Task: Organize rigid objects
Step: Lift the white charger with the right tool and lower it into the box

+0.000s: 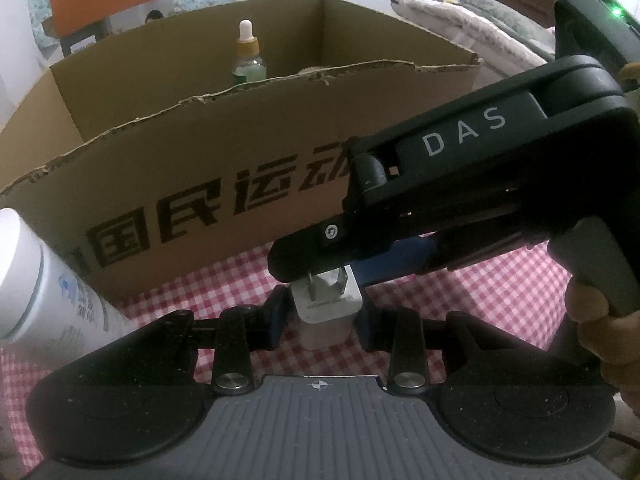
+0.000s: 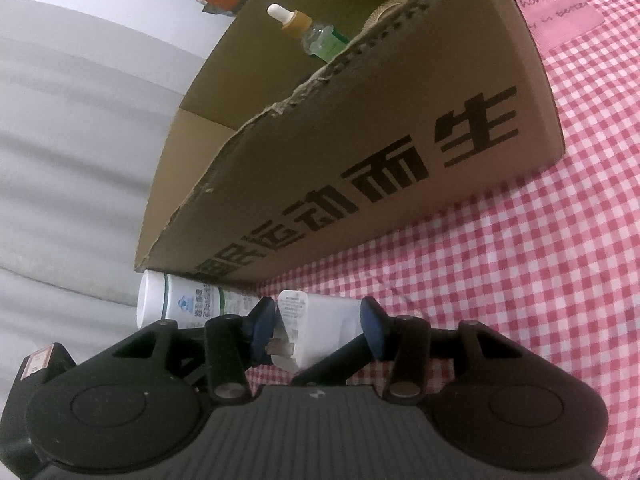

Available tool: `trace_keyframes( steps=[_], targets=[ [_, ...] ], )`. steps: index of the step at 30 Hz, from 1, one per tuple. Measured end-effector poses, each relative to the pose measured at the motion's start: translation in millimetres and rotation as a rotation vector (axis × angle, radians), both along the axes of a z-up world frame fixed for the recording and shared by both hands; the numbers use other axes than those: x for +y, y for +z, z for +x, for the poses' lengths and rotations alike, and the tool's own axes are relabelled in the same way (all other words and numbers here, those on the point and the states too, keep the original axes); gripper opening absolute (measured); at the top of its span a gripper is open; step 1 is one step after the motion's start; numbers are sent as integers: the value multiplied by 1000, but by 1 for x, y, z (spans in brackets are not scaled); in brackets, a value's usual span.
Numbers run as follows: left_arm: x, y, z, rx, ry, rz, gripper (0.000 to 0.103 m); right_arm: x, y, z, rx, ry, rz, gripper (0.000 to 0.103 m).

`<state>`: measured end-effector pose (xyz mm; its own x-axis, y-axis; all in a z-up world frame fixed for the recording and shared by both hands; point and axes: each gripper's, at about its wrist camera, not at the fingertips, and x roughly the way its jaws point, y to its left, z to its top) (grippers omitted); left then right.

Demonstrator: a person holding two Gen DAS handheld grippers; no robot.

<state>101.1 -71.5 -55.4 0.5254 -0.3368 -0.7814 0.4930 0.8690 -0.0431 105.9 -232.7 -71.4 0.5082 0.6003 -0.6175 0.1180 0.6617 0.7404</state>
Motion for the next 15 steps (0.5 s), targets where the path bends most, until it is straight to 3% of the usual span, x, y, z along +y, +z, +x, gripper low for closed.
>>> trace_keyframes(
  steps=[8, 15],
  targets=[
    [5, 32, -27, -101, 3, 10, 33, 6, 27, -17, -68, 22, -6, 50],
    [12, 84, -44, -263, 27, 7, 34, 17, 85, -30, -250, 55, -38, 50]
  ],
)
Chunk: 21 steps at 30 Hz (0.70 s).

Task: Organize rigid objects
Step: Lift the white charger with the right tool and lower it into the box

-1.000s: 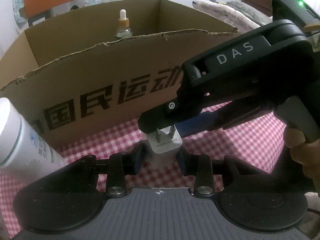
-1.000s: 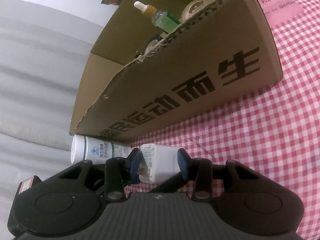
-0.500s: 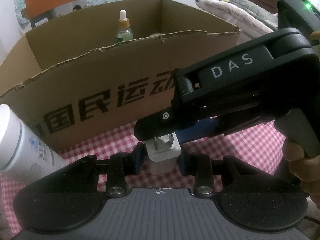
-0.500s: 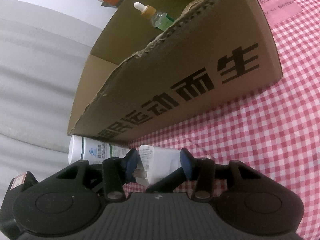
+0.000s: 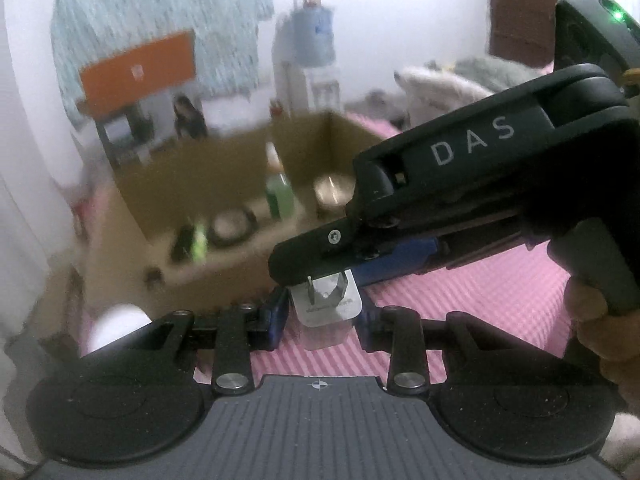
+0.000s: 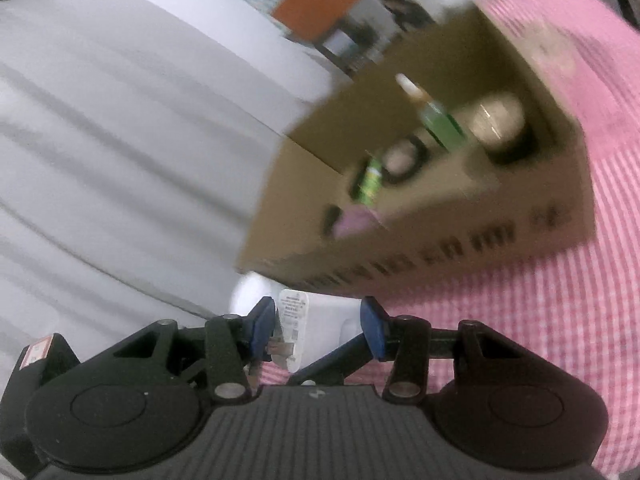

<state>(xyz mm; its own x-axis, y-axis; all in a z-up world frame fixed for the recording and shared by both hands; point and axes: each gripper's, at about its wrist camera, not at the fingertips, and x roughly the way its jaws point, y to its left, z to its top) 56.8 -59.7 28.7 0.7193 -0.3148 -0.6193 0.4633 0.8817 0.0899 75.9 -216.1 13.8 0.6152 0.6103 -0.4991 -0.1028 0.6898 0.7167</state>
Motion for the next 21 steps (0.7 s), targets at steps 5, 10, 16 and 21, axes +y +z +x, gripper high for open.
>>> trace_keyframes(
  steps=[5, 10, 16, 21],
  targets=[
    [0, 27, 15, -77, 29, -1, 34, 3, 36, 18, -105, 31, -24, 51],
    [2, 33, 55, -20, 65, -38, 34, 8, 50, 52, -141, 48, -82, 51],
    [-3, 9, 109, 146, 110, -19, 33, 2, 24, 120, 5, 87, -93, 51],
    [2, -14, 151, 307, 151, -62, 33, -2, -5, 163, 146, 121, -113, 51]
  ],
)
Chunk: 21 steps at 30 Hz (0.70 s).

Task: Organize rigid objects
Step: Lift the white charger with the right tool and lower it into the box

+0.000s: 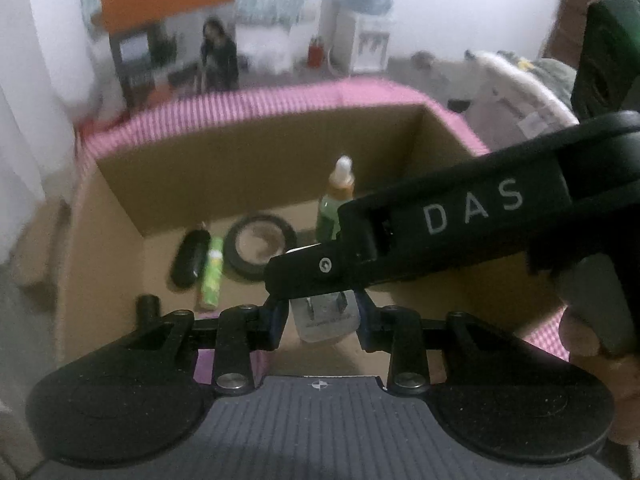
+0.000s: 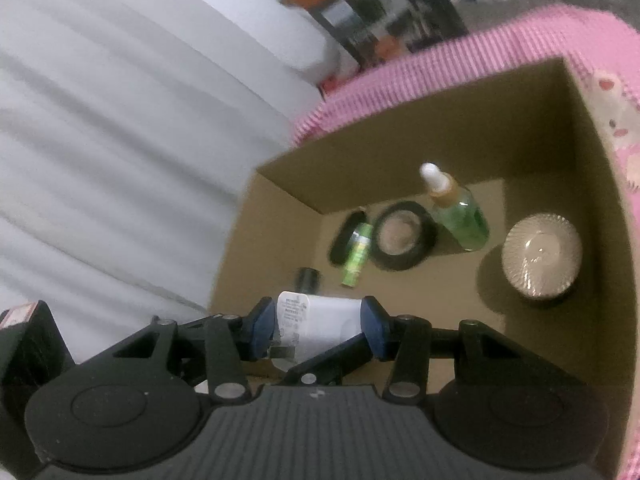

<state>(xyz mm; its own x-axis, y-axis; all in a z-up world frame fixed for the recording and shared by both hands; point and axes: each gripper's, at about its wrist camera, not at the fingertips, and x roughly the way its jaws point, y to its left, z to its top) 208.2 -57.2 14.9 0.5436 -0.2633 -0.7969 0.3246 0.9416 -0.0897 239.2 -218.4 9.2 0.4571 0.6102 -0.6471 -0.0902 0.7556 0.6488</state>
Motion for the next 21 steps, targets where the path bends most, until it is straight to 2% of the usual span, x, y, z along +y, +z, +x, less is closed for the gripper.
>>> trace_keyframes(
  steps=[4, 9, 17, 19, 21],
  targets=[
    [5, -18, 21, 105, 25, -20, 33, -4, -23, 25, 101, 12, -4, 51],
    [11, -30, 27, 187, 45, -37, 34, -5, -45, 40, 194, 38, 5, 51],
    [10, -31, 30, 182, 45, -29, 38, -1, -55, 49, 219, 43, -13, 51],
    [8, -31, 30, 176, 43, -36, 42, 0, -53, 47, 211, 42, -20, 51],
    [8, -27, 26, 156, 46, -41, 52, 0, -49, 44, 195, 39, -30, 51]
  ],
)
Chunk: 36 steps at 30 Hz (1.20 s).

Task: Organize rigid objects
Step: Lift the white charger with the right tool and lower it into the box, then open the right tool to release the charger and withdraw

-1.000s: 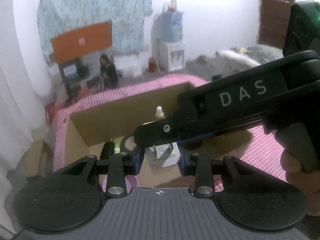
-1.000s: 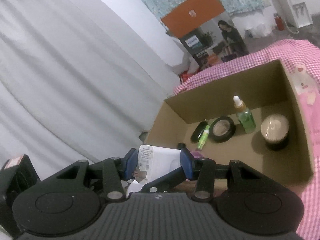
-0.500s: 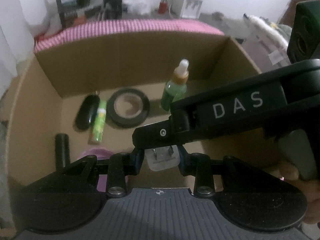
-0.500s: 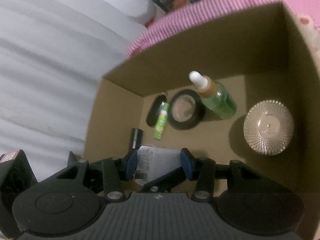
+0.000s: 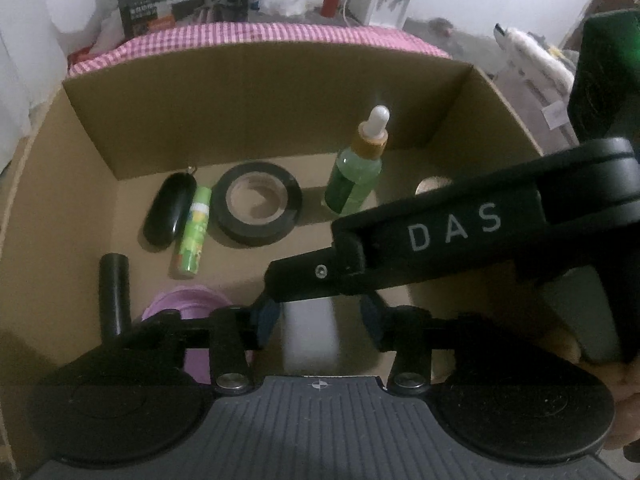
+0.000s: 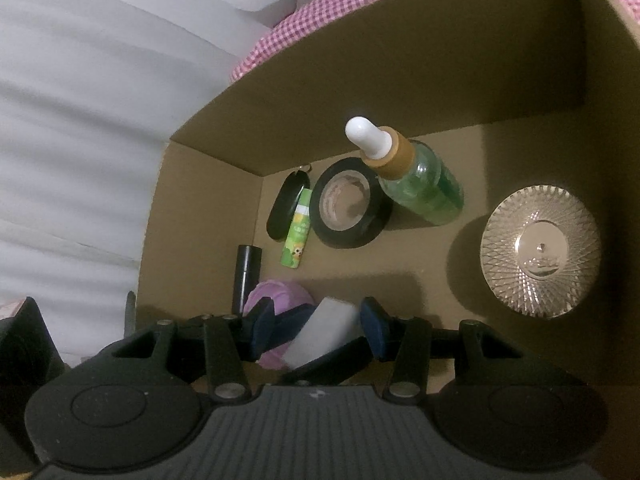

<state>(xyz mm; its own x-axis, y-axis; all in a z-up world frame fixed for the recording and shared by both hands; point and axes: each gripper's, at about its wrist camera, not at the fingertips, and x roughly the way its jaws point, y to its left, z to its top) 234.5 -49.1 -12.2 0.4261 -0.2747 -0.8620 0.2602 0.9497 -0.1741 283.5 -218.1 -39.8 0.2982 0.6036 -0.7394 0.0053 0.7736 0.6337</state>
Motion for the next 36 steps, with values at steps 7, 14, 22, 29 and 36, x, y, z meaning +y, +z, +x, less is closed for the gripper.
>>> trace_keyframes(
  steps=[7, 14, 22, 29, 36],
  targets=[
    [0, 30, -23, -138, -19, 5, 69, -8, 33, -21, -148, -41, -59, 64],
    [11, 58, -60, -261, -38, -29, 80, -25, 75, -66, -326, -102, -79, 73],
    [38, 75, -107, -365, -30, -51, 87, -12, 89, -80, -355, -40, -119, 73],
    [83, 80, -141, -456, 65, -39, 90, 14, 76, -63, -264, 78, -156, 69],
    [122, 62, -156, -467, 187, 6, 90, 45, 35, -21, -62, 168, -234, 55]
  ],
)
